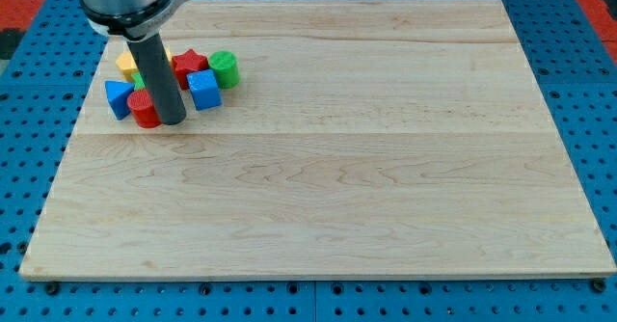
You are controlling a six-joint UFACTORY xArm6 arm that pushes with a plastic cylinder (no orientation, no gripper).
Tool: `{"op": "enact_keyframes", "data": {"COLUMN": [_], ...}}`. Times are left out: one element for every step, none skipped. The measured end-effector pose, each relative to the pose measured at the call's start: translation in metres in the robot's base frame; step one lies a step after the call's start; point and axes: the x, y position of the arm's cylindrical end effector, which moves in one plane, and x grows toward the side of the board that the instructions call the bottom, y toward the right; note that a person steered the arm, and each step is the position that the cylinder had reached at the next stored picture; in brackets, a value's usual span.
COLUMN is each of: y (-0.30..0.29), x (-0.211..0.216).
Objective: Push the green circle blue cube and the yellow hexagon into the group of blocks
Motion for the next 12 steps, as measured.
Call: {"op": "enact_keyframes", "data": {"y": [0.040,0.085,0.038,0.033,0.106,0.146,0.099,0.049,0.037,0.049,0.048,0.047], "x": [-0.005,-0.039,-0.059,-0.046,-0.052,-0.124,-0.114,-0.087,-0.081,-0.114,-0.145,-0.147]}}
